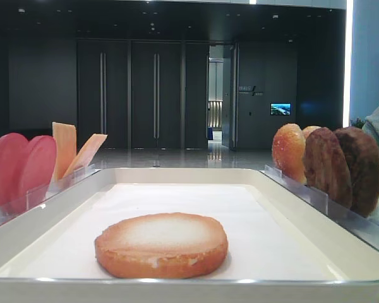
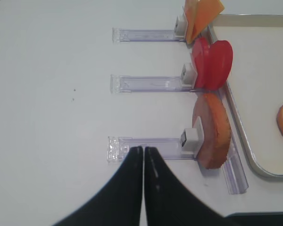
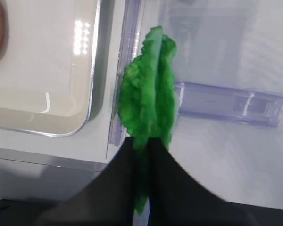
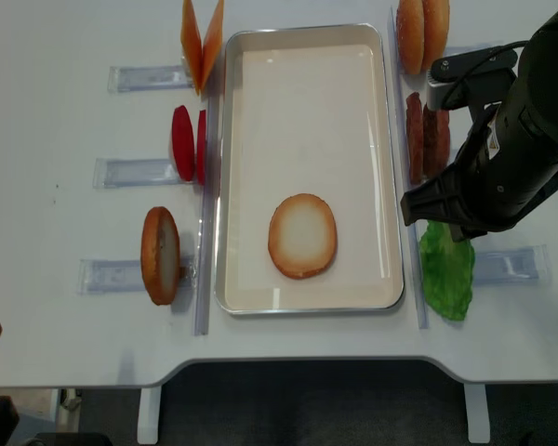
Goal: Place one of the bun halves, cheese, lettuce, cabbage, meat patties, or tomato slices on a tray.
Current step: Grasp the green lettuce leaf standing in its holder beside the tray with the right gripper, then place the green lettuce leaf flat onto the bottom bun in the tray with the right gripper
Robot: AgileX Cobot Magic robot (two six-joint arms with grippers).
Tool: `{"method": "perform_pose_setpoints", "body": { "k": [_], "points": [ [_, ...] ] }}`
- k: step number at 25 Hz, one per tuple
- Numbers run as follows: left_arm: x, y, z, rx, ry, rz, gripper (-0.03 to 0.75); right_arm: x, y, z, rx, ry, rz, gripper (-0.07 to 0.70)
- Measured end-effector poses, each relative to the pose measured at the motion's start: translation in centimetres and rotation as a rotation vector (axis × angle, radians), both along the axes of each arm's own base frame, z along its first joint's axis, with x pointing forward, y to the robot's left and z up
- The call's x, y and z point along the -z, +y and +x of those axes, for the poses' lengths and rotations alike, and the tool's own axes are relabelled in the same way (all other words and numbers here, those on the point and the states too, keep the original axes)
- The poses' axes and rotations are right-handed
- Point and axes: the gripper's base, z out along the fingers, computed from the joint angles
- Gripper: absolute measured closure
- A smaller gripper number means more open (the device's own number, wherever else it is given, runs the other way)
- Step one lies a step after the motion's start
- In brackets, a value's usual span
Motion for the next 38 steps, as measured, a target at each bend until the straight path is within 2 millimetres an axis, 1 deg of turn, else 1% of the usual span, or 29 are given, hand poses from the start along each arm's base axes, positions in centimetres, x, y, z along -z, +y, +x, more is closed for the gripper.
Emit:
{"method": "perform_pose_setpoints", "body": {
  "k": [19, 24, 31, 38],
  "points": [
    [0.0, 0.0, 0.0, 0.0, 0.0, 0.0, 0.715, 0.0, -0.2, -0.3, 0.012, 0.038, -0.025, 0.591],
    [0.0, 0.0, 0.0, 0.0, 0.0, 0.0, 0.715, -1.1, 0.0, -0.1, 0.02, 0.035, -0.02, 0.591],
    [0.0, 0.0, 0.0, 0.0, 0.0, 0.0, 0.715, -2.9, 0.5, 0.7, 0.021, -0.014, 0.016, 0.591],
    [0.0, 0.0, 0.0, 0.0, 0.0, 0.0, 0.715, -6.0, 1.4, 1.7, 0.011, -0.106, 0.089, 0.591]
  ]
}}
